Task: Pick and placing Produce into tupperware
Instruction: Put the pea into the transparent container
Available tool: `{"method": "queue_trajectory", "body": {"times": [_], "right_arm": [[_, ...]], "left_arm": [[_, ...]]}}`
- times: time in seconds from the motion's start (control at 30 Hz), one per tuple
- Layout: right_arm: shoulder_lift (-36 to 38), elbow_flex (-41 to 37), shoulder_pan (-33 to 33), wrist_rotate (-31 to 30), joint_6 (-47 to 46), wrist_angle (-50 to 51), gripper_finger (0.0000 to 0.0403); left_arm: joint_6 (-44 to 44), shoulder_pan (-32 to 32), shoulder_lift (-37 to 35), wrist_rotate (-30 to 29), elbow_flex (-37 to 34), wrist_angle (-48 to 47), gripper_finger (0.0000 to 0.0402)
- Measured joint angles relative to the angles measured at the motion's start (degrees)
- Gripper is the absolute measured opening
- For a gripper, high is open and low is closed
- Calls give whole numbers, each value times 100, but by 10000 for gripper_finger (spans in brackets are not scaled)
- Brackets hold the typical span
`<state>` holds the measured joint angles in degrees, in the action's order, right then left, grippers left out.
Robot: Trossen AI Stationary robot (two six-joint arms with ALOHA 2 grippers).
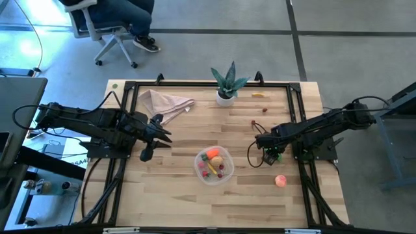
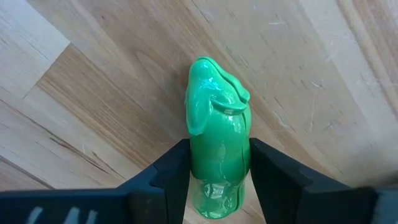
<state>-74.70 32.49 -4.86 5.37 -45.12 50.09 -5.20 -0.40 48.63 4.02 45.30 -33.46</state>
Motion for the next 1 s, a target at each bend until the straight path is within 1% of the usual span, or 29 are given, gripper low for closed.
{"method": "queue_trajectory", "body": {"times": [0.4, 0.5, 0.67, 0.83, 1.0], "right_arm": [[0, 0, 0, -3, 4, -1, 144], [0, 10, 0, -13, 9, 0, 137], [-2, 185, 0, -72, 53, -2, 124], [-2, 379, 0, -114, 144, -13, 123], [-2, 382, 0, -120, 158, 43, 123]], "left_arm": [[-1, 2, 1, 1, 0, 1, 83], [-1, 1, 0, -1, 0, -1, 83], [-1, 0, 1, -1, 2, 1, 83], [0, 0, 1, -1, 1, 0, 83], [-1, 2, 0, -1, 1, -1, 83]]}}
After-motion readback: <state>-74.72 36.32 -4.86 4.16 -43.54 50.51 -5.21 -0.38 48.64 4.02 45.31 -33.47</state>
